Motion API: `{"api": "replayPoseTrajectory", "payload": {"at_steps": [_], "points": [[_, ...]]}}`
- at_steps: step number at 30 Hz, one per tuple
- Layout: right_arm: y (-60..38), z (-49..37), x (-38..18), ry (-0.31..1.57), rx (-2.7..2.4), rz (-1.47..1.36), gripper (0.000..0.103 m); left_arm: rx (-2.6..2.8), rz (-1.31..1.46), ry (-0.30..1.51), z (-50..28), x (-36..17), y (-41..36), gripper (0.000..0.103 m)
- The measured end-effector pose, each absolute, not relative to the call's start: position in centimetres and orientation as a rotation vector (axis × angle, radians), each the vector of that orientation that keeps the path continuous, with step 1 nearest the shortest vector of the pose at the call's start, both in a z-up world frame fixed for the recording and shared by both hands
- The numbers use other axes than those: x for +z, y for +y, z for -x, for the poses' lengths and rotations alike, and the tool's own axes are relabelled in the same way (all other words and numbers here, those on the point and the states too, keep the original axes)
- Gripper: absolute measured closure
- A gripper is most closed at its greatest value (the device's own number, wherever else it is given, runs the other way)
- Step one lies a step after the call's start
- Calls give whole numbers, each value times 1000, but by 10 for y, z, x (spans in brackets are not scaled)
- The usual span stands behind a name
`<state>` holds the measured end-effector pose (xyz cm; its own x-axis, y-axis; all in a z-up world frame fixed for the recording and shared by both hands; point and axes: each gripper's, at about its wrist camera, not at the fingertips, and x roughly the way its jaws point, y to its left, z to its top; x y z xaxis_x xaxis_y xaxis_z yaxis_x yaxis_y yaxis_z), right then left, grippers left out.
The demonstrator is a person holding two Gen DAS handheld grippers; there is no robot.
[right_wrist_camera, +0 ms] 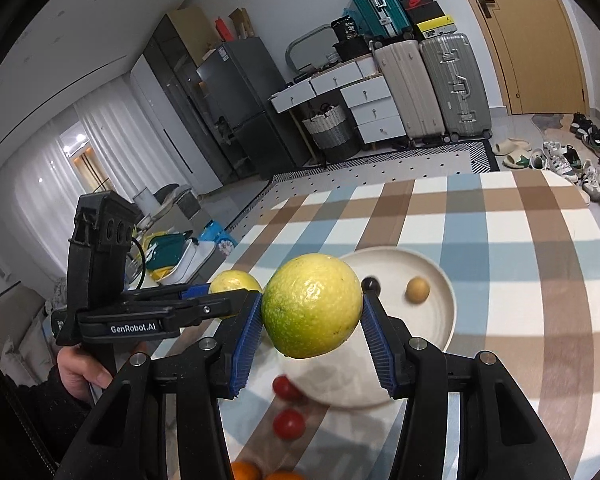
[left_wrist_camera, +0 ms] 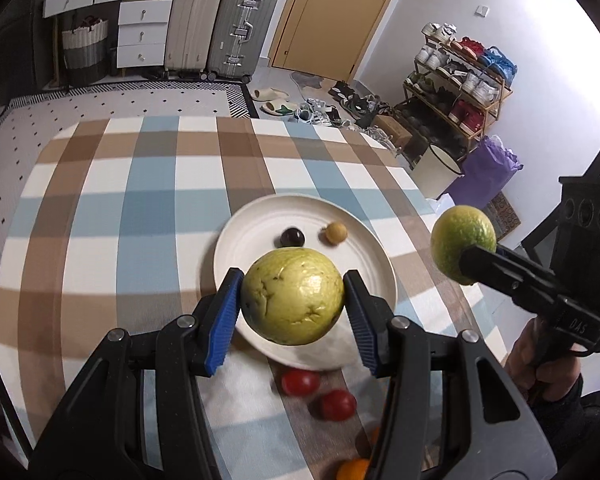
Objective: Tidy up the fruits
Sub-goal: 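Carry pomelo and green citrus over the plate and release them onto it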
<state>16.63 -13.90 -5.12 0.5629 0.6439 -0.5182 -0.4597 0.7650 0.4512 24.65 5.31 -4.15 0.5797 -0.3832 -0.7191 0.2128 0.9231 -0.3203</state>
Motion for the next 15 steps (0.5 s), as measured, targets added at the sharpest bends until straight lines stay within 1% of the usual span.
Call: {"api": "replayPoseTrajectory", "payload": {"at_steps": [8, 15], "points": [[-136, -207, -49, 750, 649, -285, 53, -329, 177, 909, -290, -39, 44, 55], [-131, -240, -61, 786, 635, -285, 53, -344, 192, 953, -324, -57, 39, 55]]}}
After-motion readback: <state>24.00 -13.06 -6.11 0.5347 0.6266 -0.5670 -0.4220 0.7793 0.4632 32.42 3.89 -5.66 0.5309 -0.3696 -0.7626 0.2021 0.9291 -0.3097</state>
